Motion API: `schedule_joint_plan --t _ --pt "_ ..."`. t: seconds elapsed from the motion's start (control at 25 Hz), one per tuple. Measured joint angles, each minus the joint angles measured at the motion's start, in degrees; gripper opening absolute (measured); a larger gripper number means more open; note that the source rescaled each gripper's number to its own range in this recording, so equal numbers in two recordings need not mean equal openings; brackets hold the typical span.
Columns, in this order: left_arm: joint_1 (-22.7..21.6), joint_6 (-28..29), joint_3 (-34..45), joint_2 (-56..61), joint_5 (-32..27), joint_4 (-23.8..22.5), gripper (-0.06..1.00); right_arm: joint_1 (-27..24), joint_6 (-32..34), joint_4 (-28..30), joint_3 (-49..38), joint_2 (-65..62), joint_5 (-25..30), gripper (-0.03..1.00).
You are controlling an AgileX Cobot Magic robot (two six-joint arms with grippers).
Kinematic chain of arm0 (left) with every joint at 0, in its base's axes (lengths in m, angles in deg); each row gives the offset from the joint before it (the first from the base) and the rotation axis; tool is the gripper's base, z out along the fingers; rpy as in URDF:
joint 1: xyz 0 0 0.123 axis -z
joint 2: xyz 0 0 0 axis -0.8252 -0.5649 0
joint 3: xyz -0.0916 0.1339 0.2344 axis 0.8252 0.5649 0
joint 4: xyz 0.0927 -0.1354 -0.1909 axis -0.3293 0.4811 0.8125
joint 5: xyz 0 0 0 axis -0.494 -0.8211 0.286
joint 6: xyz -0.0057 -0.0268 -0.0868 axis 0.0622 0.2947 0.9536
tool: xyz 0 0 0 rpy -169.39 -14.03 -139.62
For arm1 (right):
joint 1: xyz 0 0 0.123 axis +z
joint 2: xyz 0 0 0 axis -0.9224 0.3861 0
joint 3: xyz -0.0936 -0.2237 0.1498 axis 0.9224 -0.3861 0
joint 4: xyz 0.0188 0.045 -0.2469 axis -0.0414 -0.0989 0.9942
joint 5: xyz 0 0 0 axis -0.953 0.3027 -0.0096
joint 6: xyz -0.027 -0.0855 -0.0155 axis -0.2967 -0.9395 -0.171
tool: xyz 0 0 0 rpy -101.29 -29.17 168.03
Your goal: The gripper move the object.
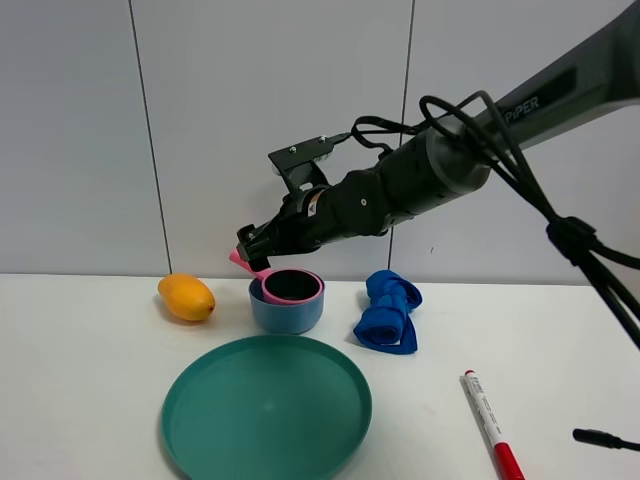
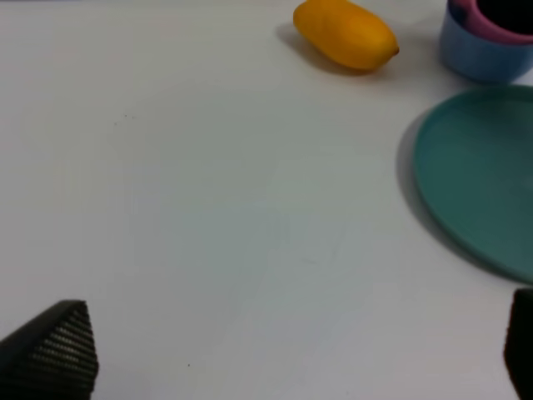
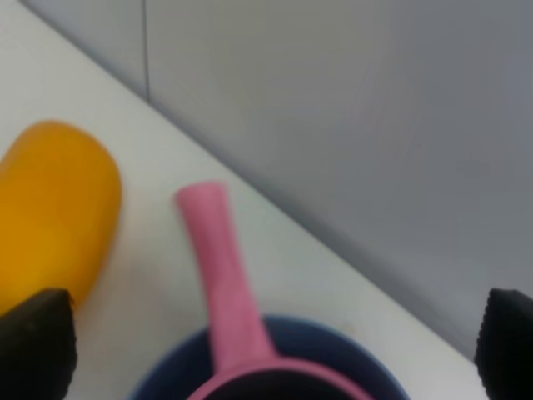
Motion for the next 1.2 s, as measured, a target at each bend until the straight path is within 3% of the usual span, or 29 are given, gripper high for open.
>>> schedule_joint_plan --t 0.32,0.56,0.92,1.04,1.2 --pt "0.00 0.00 0.00 0.00 0.00 0.00 1.00 0.20 0.00 -2.03 0.18 -10.56 17.29 0.97" --pt "0.00 0.00 0.00 0.00 0.00 0.00 1.00 0.20 0.00 -5.47 0.34 -18.20 36.33 0.97" --pt "0.00 0.00 0.00 0.00 0.00 0.00 1.00 0.49 0.00 -6.07 0.34 -26.04 65.64 0.97" --pt "0.00 0.00 0.00 0.00 0.00 0.00 1.00 0.49 0.00 -6.13 0.36 -26.75 70.68 0.97" --pt "0.00 0.00 0.00 0.00 0.00 0.00 1.00 0.27 0.00 -6.13 0.36 -26.93 72.83 0.97"
